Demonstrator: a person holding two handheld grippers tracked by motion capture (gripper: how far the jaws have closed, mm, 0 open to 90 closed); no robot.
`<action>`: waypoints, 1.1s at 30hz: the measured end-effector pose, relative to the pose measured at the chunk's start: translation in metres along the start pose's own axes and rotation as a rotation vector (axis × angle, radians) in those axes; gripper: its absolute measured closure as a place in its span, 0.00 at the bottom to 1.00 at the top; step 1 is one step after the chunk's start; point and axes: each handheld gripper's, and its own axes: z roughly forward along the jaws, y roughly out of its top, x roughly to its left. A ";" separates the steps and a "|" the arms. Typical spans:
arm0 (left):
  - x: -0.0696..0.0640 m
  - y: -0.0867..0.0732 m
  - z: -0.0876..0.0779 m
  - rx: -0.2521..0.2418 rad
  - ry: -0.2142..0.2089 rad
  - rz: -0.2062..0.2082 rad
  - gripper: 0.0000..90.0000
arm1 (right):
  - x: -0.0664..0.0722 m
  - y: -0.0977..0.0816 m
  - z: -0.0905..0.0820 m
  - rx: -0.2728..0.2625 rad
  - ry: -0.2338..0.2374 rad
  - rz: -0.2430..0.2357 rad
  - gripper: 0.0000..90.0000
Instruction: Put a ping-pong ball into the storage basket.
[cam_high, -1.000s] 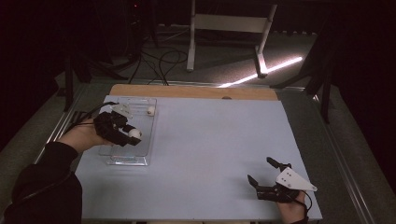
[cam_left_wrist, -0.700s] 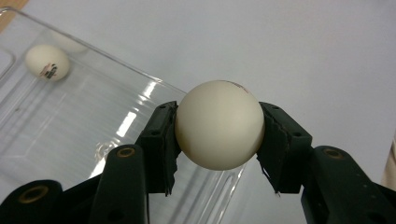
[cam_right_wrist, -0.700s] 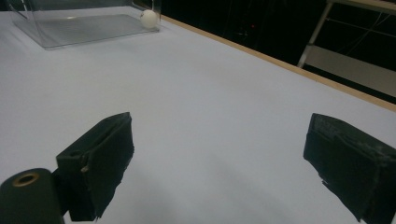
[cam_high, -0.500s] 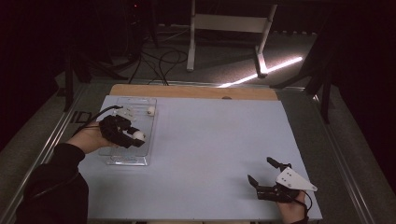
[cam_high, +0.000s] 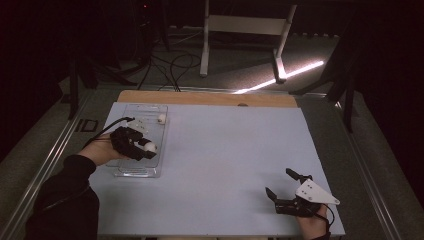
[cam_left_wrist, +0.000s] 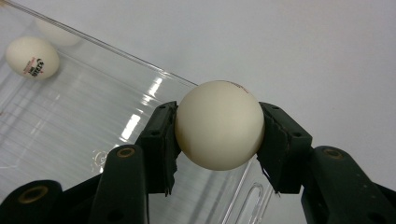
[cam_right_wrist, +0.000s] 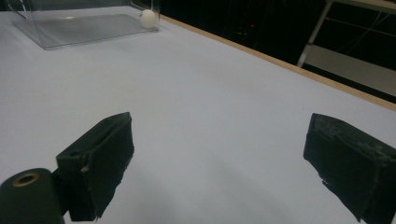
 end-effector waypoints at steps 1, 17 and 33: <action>0.000 0.000 0.001 -0.006 -0.002 -0.007 0.58 | 0.000 0.000 0.000 0.000 -0.001 -0.001 0.09; 0.000 -0.001 0.014 0.059 0.020 0.002 0.58 | 0.000 0.000 0.000 0.001 0.000 0.000 0.09; 0.001 -0.001 0.015 0.069 0.034 -0.007 0.57 | 0.000 0.000 0.000 0.002 0.000 0.001 0.09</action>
